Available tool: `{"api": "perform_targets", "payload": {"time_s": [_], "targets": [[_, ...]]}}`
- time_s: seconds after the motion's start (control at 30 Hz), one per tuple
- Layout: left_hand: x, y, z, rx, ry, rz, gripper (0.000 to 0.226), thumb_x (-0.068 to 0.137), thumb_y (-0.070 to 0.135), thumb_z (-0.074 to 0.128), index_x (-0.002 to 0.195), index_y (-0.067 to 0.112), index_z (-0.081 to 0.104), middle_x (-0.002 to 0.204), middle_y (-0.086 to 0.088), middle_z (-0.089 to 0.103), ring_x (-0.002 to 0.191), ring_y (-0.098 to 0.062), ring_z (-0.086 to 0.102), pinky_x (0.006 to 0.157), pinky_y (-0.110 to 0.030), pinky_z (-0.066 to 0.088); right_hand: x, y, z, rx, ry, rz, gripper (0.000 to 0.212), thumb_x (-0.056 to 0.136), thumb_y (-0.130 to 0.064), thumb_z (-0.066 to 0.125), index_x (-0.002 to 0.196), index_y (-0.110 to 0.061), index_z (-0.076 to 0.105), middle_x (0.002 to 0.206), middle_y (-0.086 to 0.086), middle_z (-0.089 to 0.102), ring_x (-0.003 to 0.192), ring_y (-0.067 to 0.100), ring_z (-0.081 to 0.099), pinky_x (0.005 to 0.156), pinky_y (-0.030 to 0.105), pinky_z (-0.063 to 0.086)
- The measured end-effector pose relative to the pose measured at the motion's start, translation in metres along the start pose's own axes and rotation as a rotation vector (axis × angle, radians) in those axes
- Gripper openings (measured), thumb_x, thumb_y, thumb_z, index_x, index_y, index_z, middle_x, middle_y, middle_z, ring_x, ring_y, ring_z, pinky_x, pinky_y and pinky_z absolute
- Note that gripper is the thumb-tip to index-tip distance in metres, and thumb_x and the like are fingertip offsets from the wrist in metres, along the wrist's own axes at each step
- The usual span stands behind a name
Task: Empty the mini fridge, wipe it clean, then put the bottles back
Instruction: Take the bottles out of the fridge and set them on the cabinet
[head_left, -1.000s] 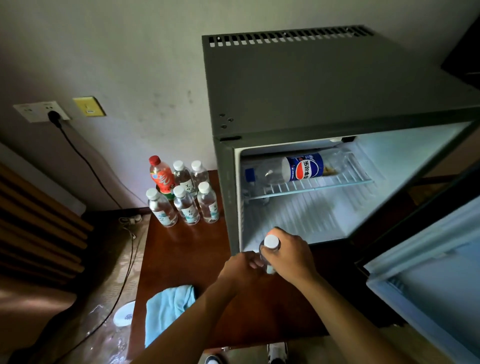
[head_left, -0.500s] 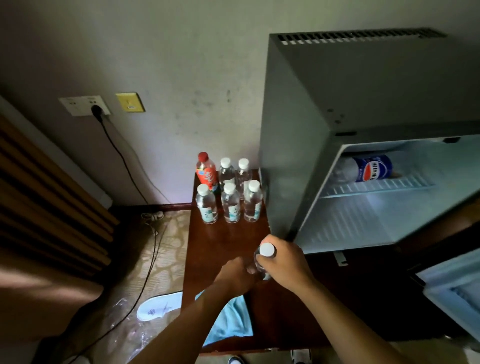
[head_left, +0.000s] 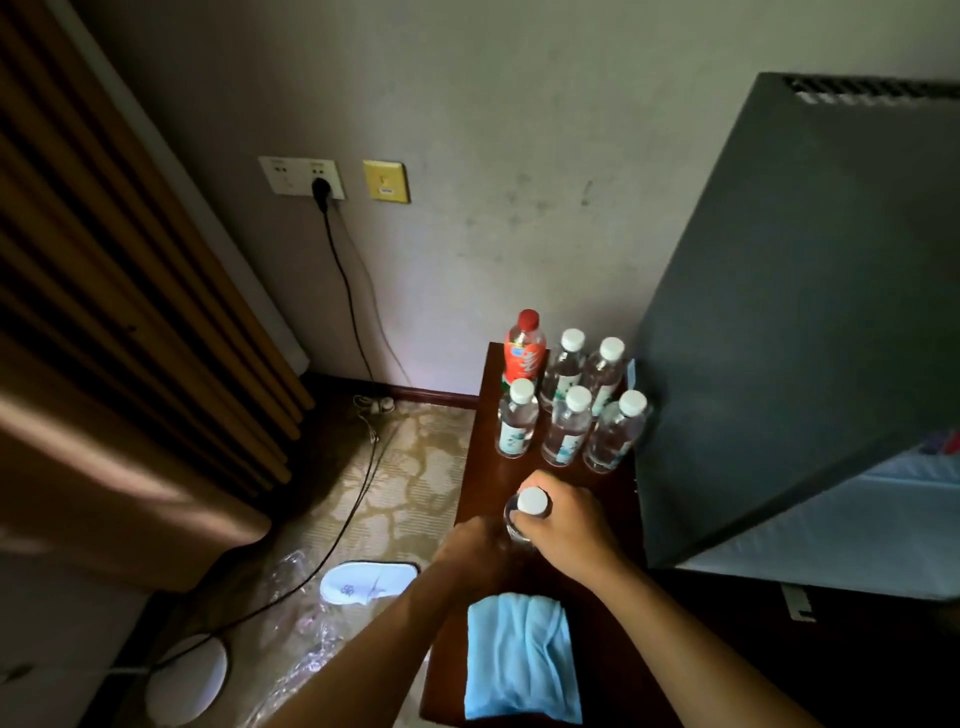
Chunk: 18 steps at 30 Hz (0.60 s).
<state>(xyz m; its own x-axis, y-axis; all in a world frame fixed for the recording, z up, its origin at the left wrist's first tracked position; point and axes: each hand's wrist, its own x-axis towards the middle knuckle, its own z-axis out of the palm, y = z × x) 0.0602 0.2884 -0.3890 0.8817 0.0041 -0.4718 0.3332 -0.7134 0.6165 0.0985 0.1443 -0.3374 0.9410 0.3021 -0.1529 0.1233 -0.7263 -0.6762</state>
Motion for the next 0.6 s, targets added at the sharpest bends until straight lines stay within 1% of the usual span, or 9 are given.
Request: {"api": "perform_targets", "payload": {"time_s": [0.07,0.13,0.2,0.3,0.37,0.43,0.47,0.53,0.6], "targets": [[0.006,-0.007,-0.006,-0.013,0.011,-0.018,0.069,0.066,0.076,0.047,0.099,0.019,0.067,0.099,-0.006,0.072,0.087,-0.023,0.067,0.071,-0.033,0.048,0.010,-0.004,0.006,-0.007,-0.016,-0.020,0.021,0.072,-0.034,0.068,0.087,-0.024,0.058,0.080,-0.011,0.067,0.078,0.011,0.063,0.070,0.031,0.054],[0.014,-0.014,-0.009,-0.014,0.011,-0.035,0.059,0.074,0.069,0.052,0.101,0.019,0.067,0.101,-0.007,0.072,0.089,-0.024,0.066,0.069,-0.030,0.045,0.020,-0.006,0.010,-0.001,-0.029,-0.032,0.021,0.071,-0.034,0.067,0.087,-0.024,0.057,0.079,-0.011,0.067,0.076,0.010,0.062,0.069,0.031,0.053],[0.021,-0.016,-0.012,-0.020,0.022,-0.052,0.057,0.074,0.069,0.049,0.100,0.022,0.067,0.101,-0.006,0.072,0.088,-0.023,0.066,0.069,-0.028,0.041,0.030,-0.006,0.012,0.010,-0.041,-0.046,0.020,0.072,-0.033,0.068,0.086,-0.025,0.057,0.079,-0.012,0.066,0.077,0.009,0.062,0.070,0.030,0.052],[0.033,-0.018,-0.015,-0.020,0.038,-0.072,0.048,0.076,0.071,0.050,0.090,0.027,0.063,0.097,-0.003,0.071,0.080,-0.017,0.061,0.068,-0.028,0.039,0.047,-0.006,0.012,0.032,-0.075,-0.057,0.016,0.074,-0.029,0.071,0.081,-0.027,0.056,0.078,-0.014,0.063,0.076,0.007,0.059,0.067,0.021,0.046],[0.041,-0.018,-0.017,-0.019,0.050,-0.085,0.049,0.079,0.068,0.052,0.095,0.024,0.065,0.100,-0.005,0.071,0.087,-0.022,0.065,0.069,-0.029,0.040,0.057,-0.005,0.012,0.043,-0.082,-0.065,0.019,0.075,-0.027,0.071,0.079,-0.030,0.053,0.076,-0.016,0.061,0.075,0.005,0.057,0.063,0.012,0.041],[0.048,-0.018,-0.020,-0.032,0.068,-0.085,0.050,0.080,0.067,0.051,0.099,0.023,0.066,0.101,-0.005,0.071,0.091,-0.025,0.066,0.069,-0.028,0.040,0.065,-0.006,0.011,0.045,-0.086,-0.066,0.020,0.076,-0.027,0.071,0.080,-0.032,0.052,0.077,-0.016,0.060,0.076,0.005,0.057,0.062,0.011,0.038],[0.051,-0.017,-0.023,-0.040,0.072,-0.086,0.045,0.082,0.065,0.053,0.097,0.025,0.066,0.098,-0.004,0.070,0.088,-0.023,0.065,0.067,-0.026,0.040,0.069,-0.007,0.010,0.048,-0.086,-0.066,0.021,0.077,-0.026,0.071,0.081,-0.032,0.052,0.079,-0.015,0.061,0.077,0.006,0.057,0.063,0.013,0.038],[0.056,-0.015,-0.028,-0.040,0.071,-0.085,0.031,0.086,0.061,0.058,0.086,0.030,0.061,0.088,0.003,0.064,0.073,-0.011,0.058,0.057,-0.023,0.036,0.075,-0.008,0.009,0.048,-0.082,-0.066,0.021,0.078,-0.027,0.072,0.083,-0.033,0.052,0.082,-0.014,0.063,0.079,0.007,0.057,0.065,0.017,0.038],[0.060,-0.014,-0.030,-0.033,0.066,-0.075,0.025,0.088,0.058,0.060,0.085,0.033,0.057,0.084,0.008,0.061,0.066,-0.001,0.051,0.053,-0.019,0.032,0.078,-0.007,0.007,0.043,-0.078,-0.076,0.021,0.078,-0.029,0.071,0.084,-0.034,0.052,0.082,-0.014,0.063,0.078,0.007,0.057,0.063,0.016,0.037]]}}
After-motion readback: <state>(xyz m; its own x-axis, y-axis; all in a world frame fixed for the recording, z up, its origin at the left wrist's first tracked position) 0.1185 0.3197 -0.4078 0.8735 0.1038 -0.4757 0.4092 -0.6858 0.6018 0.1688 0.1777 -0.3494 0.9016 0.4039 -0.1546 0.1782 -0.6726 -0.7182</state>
